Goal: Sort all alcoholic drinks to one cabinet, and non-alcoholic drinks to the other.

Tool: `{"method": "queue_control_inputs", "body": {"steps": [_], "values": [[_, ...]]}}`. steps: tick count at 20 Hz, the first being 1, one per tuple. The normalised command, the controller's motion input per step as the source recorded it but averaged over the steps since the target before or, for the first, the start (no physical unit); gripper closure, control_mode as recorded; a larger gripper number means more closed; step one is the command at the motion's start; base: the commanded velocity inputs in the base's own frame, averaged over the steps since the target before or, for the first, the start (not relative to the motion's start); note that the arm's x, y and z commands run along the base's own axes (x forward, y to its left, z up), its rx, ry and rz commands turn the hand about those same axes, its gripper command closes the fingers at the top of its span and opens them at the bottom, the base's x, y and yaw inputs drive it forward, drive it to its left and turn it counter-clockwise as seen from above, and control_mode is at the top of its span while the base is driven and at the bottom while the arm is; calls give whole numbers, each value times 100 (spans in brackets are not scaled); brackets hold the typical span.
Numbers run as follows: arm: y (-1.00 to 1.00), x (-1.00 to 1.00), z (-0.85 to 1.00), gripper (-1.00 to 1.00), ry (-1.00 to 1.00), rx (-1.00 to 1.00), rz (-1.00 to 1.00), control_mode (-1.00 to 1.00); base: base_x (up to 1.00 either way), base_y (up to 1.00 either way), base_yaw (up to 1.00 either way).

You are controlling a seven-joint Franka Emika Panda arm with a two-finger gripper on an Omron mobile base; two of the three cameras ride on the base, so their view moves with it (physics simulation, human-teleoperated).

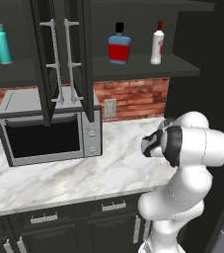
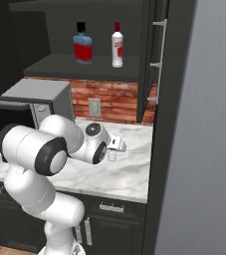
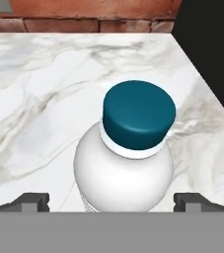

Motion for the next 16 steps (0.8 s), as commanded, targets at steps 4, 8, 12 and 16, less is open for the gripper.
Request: {"method": "queue_control_inputs", "body": {"steps": [4, 8, 12, 16], "values": [[0, 8, -8, -100, -3, 0, 0, -100, 0, 0, 0], [-1, 3, -13, -100, -4, 0, -1, -100, 0, 0, 0], [-2, 0, -16, -100, -9, 2, -1, -100, 0, 0, 0], [-8, 0, -15, -100, -10, 2, -2, -100, 0, 0, 0]]}}
